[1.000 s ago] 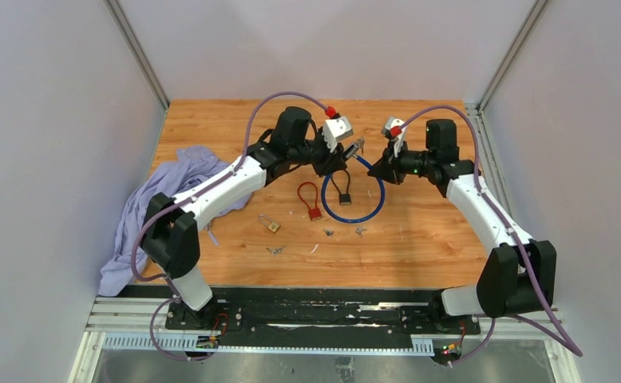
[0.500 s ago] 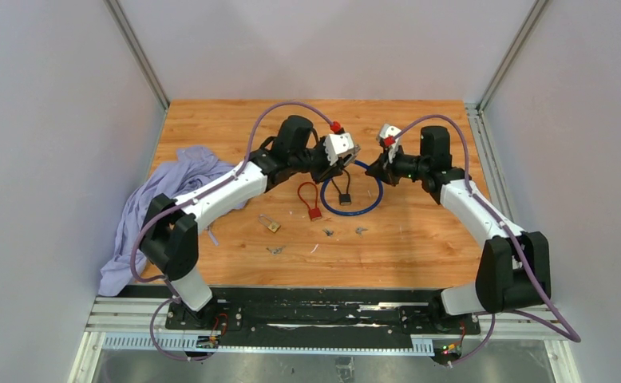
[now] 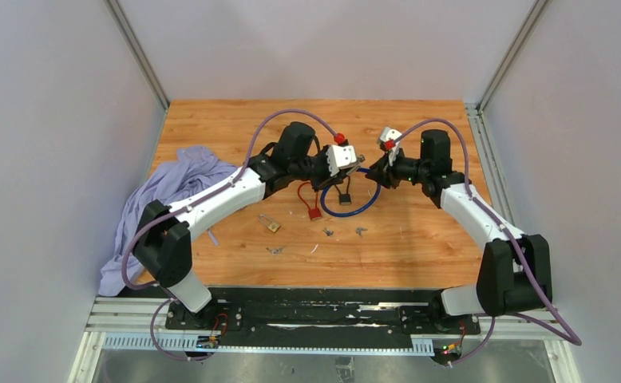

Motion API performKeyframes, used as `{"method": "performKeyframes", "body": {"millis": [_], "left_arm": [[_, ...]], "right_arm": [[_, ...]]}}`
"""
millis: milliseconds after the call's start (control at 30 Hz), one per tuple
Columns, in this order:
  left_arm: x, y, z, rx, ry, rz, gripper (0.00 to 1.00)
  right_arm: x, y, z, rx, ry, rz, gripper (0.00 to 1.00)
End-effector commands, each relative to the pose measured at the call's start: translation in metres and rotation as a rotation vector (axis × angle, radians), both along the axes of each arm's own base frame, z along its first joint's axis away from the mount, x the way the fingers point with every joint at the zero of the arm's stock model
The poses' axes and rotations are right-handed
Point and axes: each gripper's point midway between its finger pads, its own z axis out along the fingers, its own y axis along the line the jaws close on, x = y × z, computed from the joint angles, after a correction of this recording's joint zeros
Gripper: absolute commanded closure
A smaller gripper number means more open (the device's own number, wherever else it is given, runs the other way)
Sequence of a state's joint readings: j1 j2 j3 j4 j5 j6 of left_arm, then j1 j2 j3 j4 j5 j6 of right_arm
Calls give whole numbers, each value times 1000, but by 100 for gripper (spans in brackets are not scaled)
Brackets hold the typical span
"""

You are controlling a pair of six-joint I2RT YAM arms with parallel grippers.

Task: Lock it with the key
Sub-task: Lock the lock.

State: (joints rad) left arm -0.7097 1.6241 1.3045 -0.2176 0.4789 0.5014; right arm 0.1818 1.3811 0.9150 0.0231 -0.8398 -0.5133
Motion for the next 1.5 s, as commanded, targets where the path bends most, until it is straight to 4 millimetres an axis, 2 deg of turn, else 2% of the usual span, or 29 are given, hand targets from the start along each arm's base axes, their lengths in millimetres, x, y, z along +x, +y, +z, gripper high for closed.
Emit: {"method": "performKeyframes", "body": {"millis": [0, 233, 467, 600, 767, 933, 1033, 1267, 1467], "left_arm": [[-36, -3, -4, 27, 34, -99, 100], [-31, -3, -2, 22, 29, -66, 100], [-27, -4, -1, 14, 43, -41, 100], [-25, -3, 1, 12, 45, -19, 100], [-23, -2, 4, 12, 44, 0, 100], [-22, -2, 4, 12, 43, 2, 100], [-22, -1, 5, 11, 37, 4, 100], [-21, -2, 7, 10, 35, 8, 100], [-21, -3, 7, 10, 38, 7, 100]], "right_arm": [[9, -3, 24, -1, -39, -46, 65], [-11, -6, 26, -31, 30, -25, 49], [-42, -17, 38, -80, 87, -18, 47], [-58, -18, 56, -60, 127, -13, 47], [-72, -7, 82, 8, 208, 37, 51], [-70, 2, 111, 71, 218, 71, 52], [-65, 8, 118, 105, 263, 77, 52], [-54, 14, 115, 167, 429, 15, 53], [-53, 19, 107, 177, 503, -9, 59]]}}
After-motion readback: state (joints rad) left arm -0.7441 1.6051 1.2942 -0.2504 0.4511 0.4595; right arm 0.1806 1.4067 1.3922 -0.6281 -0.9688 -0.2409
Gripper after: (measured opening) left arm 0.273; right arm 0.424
